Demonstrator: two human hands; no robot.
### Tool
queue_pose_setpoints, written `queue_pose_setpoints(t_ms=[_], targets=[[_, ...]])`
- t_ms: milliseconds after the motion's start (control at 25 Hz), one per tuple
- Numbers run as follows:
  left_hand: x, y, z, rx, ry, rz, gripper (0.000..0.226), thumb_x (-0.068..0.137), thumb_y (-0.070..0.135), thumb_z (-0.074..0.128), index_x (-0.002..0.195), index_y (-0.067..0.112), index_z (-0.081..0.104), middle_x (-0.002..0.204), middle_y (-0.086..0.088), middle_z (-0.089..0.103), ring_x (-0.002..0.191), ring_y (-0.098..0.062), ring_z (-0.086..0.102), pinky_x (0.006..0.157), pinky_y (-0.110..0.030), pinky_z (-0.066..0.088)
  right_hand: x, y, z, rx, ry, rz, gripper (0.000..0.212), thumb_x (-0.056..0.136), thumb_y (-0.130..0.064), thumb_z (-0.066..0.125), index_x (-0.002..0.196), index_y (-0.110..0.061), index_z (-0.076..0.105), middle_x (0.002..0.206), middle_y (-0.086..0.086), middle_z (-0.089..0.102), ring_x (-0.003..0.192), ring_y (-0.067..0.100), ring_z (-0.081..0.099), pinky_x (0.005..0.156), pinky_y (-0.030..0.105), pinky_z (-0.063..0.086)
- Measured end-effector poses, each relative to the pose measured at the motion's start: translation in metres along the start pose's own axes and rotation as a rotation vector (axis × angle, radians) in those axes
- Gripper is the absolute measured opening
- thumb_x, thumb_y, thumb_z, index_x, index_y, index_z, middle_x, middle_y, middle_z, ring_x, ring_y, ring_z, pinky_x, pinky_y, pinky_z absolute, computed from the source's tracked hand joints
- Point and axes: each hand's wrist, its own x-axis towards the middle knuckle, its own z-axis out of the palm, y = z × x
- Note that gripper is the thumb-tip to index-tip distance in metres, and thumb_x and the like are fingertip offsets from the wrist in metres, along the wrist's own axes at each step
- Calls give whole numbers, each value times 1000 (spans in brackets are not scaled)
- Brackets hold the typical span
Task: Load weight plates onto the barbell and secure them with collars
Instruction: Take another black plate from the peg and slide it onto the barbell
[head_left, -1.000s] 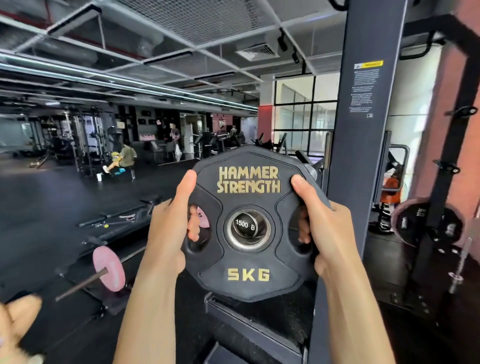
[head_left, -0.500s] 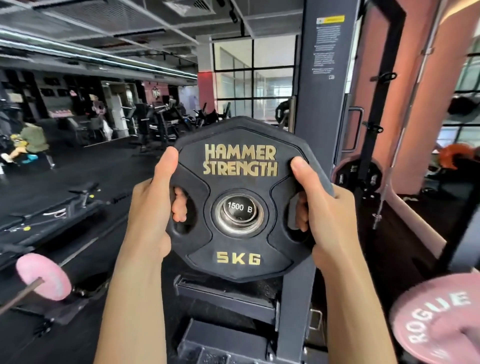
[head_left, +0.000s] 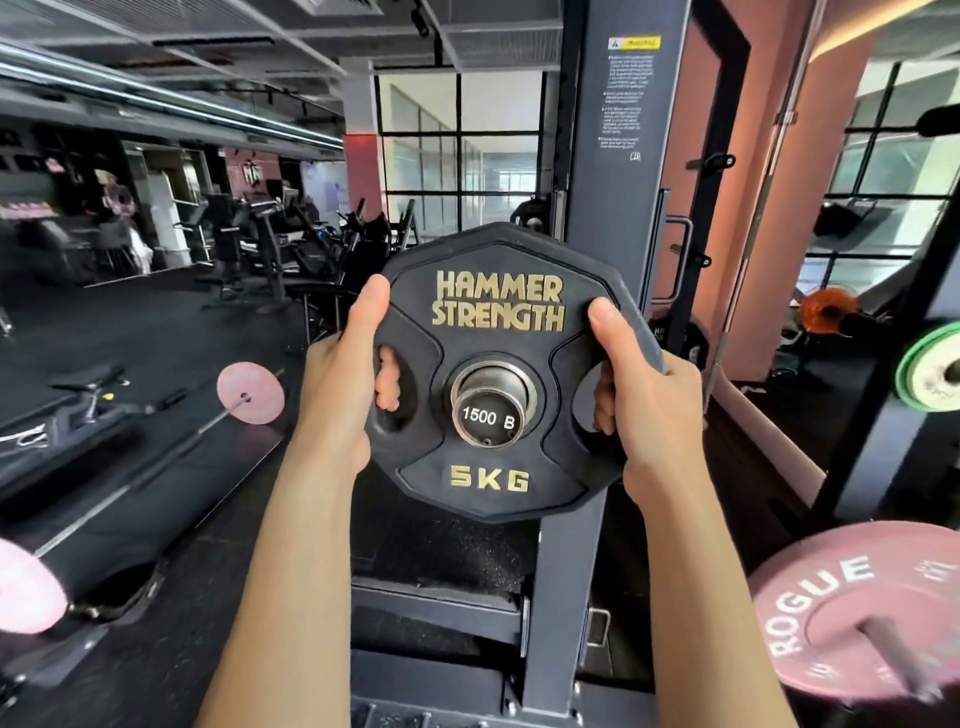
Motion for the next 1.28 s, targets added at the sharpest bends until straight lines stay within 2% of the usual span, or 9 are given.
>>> queue_pose_setpoints(t_ms=[200,280,480,600,800,960,1080,1280], targets=[[39,-11,20,40,-46,12,82,40,100,59,51,21,40,46,-3,42,42,-18,38,53,-31,35,40,20,7,10,-19,4,78,59,-72,80,67,-2,46,60,11,38,47,18,32,47,32,24],[58,-19,28,24,-64,21,80,43,98,60,51,21,41,47,-3,41,42,-18,36,50,-29,35,60,28,10,2,-25,10,69,60,-71,80,68,-11,47,57,7,37,46,18,32,46,31,24],[102,-40,52,-54,-66,2,72,45,95,64,44,25,48,48,0,40,42,-17,32,38,-18,28,112,44,18,-45,-38,6,67,53,-78,79,56,-28,35,52,0,33,45,18,29,44,27,24],[126,-51,65,-84,-61,8,71,46,94,66,43,25,51,49,1,40,42,-17,31,37,-19,27,140,54,21,-84,-49,-3,72,53,-80,78,47,-25,32,49,-4,30,42,17,27,40,22,23],[163,-56,86,-66,-68,13,75,46,93,67,52,22,44,47,1,38,40,-16,31,37,-19,26,180,74,27,-59,-57,31,65,55,-80,77,39,-28,42,45,-8,33,40,14,28,38,23,25],[189,-61,103,-49,-75,2,67,61,82,67,57,20,41,46,4,40,38,-14,31,36,-19,26,210,87,32,-67,-51,77,69,55,-80,78,42,-25,37,47,-6,32,43,16,27,41,25,25],[210,-68,117,-57,-63,-22,67,59,83,66,60,21,43,46,6,41,39,-13,31,38,-20,25,235,92,36,-83,-59,82,74,49,-82,79,50,-27,29,50,-3,29,44,18,26,42,26,24],[246,-85,138,-49,-31,-61,74,53,92,63,57,21,41,48,3,37,41,-15,29,50,-31,24,278,102,43,-130,-91,92,79,46,-83,80,54,-26,24,51,-5,25,45,18,23,43,26,23]])
